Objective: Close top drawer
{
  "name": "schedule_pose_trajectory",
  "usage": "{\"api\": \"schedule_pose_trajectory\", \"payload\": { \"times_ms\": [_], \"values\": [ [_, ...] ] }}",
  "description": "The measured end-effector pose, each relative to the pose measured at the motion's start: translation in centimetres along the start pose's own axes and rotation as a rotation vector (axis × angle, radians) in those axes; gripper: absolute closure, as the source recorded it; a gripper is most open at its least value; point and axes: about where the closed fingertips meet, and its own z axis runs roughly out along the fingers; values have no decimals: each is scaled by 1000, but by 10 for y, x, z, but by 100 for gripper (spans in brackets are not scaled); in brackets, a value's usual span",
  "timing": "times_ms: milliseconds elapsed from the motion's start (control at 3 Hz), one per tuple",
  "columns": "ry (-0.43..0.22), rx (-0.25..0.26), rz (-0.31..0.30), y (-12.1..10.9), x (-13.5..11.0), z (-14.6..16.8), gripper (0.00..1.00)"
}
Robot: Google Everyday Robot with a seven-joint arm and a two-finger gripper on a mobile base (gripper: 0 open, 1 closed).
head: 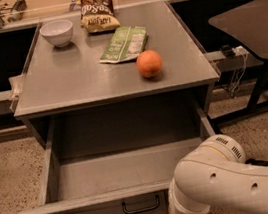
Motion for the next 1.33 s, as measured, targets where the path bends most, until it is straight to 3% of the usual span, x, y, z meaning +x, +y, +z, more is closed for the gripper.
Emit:
{"api": "schedule_pose_trajectory", "payload": {
  "times_ms": [333,667,1000,1333],
  "values": [
    [-53,3,78,-16,4,-1,100],
    [-171,13,143,-52,-4,-6,100],
    [-171,13,143,-52,-4,-6,100],
    [-188,24,131,-72,-8,13,100]
  ]
}}
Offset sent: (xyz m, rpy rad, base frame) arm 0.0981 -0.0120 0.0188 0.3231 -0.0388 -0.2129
